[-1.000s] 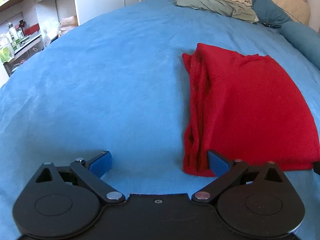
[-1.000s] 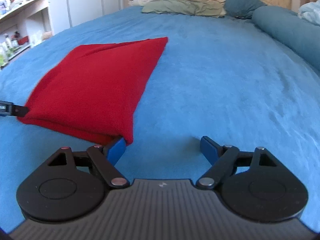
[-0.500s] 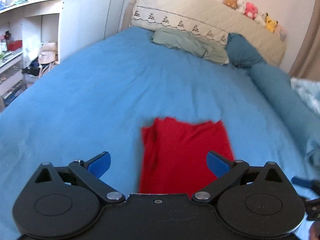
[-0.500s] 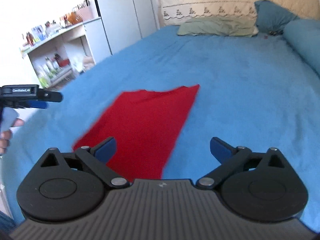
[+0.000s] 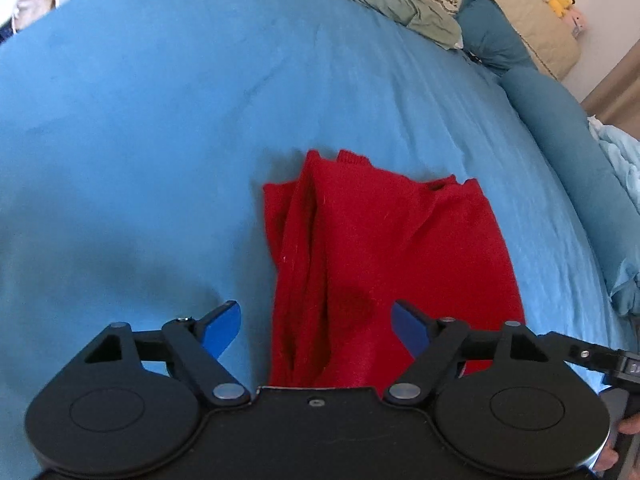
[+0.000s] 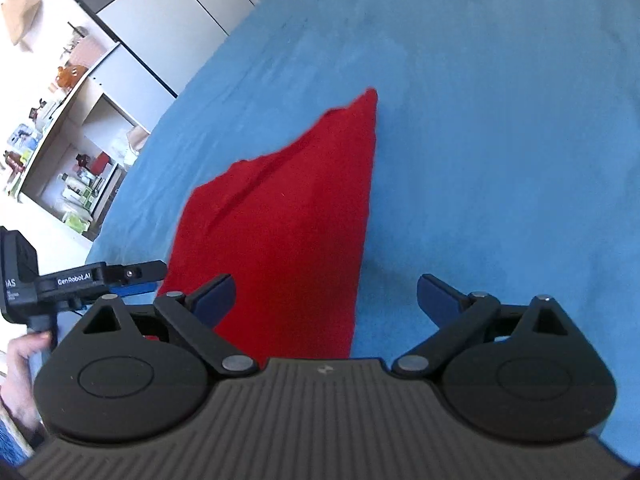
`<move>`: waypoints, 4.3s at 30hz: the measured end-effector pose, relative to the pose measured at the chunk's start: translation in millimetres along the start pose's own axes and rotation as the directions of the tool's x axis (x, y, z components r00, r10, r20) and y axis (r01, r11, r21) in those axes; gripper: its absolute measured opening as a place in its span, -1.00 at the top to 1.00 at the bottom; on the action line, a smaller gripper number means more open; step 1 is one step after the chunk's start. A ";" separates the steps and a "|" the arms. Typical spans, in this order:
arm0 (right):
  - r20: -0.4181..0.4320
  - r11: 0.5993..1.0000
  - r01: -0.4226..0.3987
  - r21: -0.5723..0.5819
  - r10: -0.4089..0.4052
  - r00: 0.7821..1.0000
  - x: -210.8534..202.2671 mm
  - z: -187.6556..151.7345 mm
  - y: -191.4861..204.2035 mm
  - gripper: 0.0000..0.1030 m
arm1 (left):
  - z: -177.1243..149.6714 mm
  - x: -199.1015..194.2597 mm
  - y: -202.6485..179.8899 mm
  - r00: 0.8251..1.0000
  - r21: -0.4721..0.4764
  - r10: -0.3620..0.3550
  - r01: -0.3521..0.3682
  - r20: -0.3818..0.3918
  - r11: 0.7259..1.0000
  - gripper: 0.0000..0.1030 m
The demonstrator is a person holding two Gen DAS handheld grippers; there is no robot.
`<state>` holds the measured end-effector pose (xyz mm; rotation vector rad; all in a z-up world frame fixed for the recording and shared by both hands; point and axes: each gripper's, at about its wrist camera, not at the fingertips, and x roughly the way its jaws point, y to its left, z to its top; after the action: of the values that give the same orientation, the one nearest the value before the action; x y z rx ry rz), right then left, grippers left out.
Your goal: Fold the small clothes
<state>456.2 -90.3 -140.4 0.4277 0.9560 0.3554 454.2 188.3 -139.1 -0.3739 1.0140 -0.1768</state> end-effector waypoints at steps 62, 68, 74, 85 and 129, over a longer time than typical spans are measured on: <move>0.227 0.964 0.234 -0.127 -0.202 0.953 -165.4 -187.6 -92.0 -0.78 | -211.5 -42.0 -133.9 0.969 0.191 0.176 -0.208 0.171 0.959 -0.72; 0.331 0.952 0.246 -0.181 -0.177 0.927 -237.3 -190.3 -48.8 -0.82 | -216.5 -124.2 -160.4 0.928 0.206 0.194 -0.267 0.317 0.941 -0.74; 0.397 0.948 0.283 -0.144 -0.206 0.894 -333.8 -207.3 8.3 -1.00 | -245.0 -229.6 -193.6 0.878 0.210 0.194 -0.310 0.438 0.927 -1.00; 0.328 0.885 0.455 -0.096 -0.404 0.854 -410.2 -282.1 61.3 -1.00 | -325.5 -303.3 -214.8 0.862 0.206 0.273 -0.387 0.427 0.899 -1.00; 0.217 0.853 0.507 -0.121 -0.476 0.852 -384.1 -340.4 69.3 -1.00 | -378.0 -288.8 -217.3 0.882 0.289 0.262 -0.388 0.391 0.875 -1.00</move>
<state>-41.2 -146.4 -7.3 0.0396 0.8141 -0.0725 -12.7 -5.3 -4.9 0.1104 0.6665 0.0171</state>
